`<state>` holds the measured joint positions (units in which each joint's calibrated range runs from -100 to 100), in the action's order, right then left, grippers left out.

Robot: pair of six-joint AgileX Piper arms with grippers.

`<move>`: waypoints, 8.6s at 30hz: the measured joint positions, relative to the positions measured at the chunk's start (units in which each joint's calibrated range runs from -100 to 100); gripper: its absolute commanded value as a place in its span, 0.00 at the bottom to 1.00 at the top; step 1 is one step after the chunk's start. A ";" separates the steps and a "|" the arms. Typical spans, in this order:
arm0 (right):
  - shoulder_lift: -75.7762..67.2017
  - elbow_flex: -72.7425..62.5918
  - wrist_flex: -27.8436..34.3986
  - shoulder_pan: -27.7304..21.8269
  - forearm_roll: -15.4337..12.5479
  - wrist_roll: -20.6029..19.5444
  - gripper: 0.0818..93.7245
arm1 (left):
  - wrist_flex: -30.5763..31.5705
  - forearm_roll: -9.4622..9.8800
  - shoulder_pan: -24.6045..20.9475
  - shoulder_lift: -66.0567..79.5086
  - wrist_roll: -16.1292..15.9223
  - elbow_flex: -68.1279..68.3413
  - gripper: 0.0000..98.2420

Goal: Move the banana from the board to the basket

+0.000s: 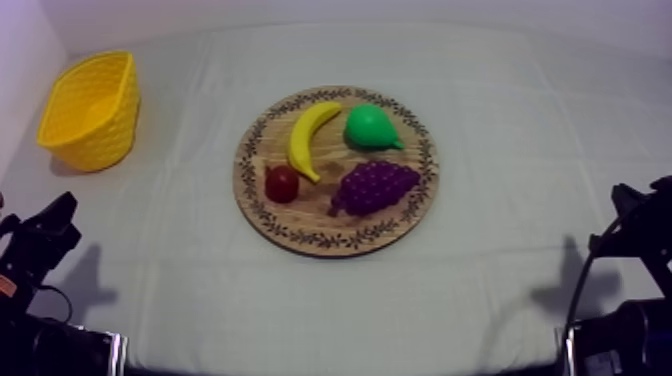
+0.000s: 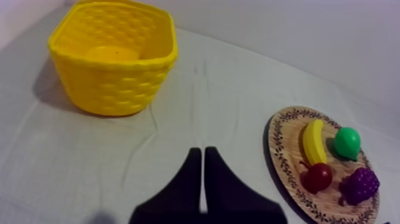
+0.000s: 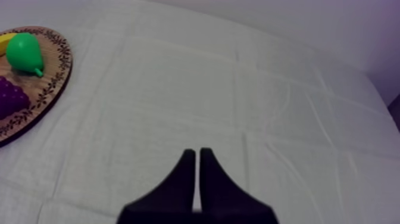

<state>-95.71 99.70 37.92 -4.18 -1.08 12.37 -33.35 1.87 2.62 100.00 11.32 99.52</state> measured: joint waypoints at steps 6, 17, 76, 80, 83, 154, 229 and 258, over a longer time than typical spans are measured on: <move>0.00 0.00 0.00 0.00 0.00 0.03 0.01 | 1.29 0.15 0.73 0.00 -2.66 0.25 0.00; 0.00 0.00 0.00 0.00 0.00 0.03 0.01 | 1.09 0.20 0.37 0.00 -9.96 0.18 0.00; 0.00 0.00 0.07 0.00 0.00 0.09 0.01 | -21.93 14.20 27.96 -79.58 8.99 -75.13 0.08; 0.00 0.00 0.07 0.00 0.00 0.09 0.01 | -22.97 12.61 27.92 -84.13 8.30 -78.35 0.10; 0.00 0.00 0.07 0.00 0.00 0.12 0.01 | -23.56 11.64 27.85 -87.72 7.86 -80.61 0.12; 0.00 0.00 0.01 0.00 0.00 0.06 0.01 | -47.93 -1.51 23.07 -141.30 1.72 -118.42 0.91; 0.00 0.00 0.01 0.00 0.00 0.05 0.01 | -65.11 -1.56 23.22 -155.97 4.43 -138.82 0.22; 0.00 0.00 0.07 0.00 0.00 0.06 0.01 | -62.93 5.73 13.17 -109.00 6.31 -106.52 0.25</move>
<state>-95.71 99.70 37.99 -4.18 -1.08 12.43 -96.28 7.60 15.79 -9.00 17.63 -7.00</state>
